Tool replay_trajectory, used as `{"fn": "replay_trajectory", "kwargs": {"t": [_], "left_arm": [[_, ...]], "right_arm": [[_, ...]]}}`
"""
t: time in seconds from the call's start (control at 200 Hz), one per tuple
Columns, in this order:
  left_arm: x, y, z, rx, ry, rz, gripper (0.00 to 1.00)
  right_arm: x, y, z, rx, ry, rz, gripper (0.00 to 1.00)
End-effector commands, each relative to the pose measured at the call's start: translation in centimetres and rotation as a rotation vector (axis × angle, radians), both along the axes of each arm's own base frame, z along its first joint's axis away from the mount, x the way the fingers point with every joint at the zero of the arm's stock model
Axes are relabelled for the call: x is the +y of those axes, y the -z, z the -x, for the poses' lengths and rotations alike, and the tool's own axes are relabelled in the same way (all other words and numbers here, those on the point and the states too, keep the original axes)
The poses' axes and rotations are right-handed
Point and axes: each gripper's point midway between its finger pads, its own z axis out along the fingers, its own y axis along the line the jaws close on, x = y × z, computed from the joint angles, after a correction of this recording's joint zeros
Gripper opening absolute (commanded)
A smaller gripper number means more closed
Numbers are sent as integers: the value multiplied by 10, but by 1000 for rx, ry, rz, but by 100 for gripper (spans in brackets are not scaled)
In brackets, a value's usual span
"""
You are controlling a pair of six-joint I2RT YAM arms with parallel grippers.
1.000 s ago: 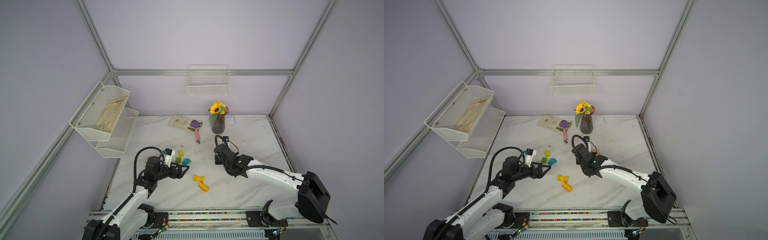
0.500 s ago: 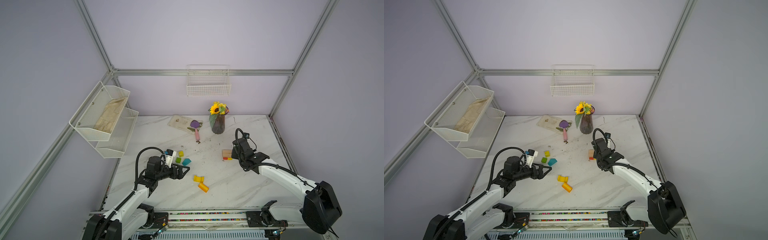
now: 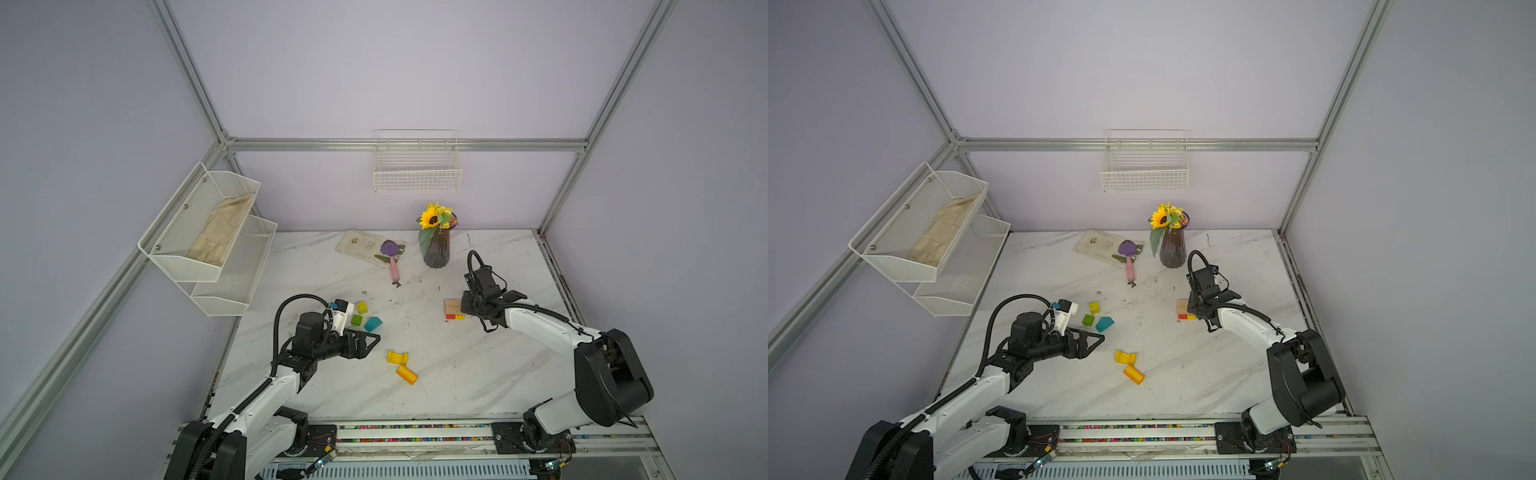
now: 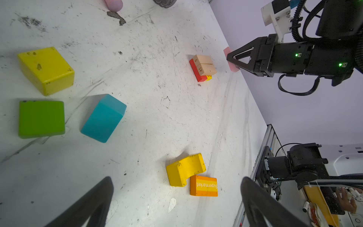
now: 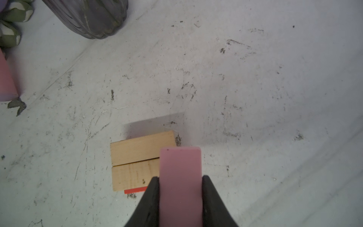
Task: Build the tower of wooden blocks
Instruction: 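Lift the pink block and carry it to the stacked bars, then lower the pink block onto the top pale wood bar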
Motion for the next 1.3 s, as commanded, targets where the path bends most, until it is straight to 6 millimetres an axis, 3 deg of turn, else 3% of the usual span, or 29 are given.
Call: {"fn": "replay_trajectory", "kwargs": {"t": [0.0,0.71,1.295], "left_arm": [[-6,-10,-3,-60,33,5,100],[-4,-5,-5,-44,16,-15,100],[-5,-3,-6,-35,24,-16,100]], "right_arm": [[3,-6,-3,-3,-13,-9,14],[24,12,-8,60,-89,-51,18],[26,28,-16,99,-105,-9,20]]}}
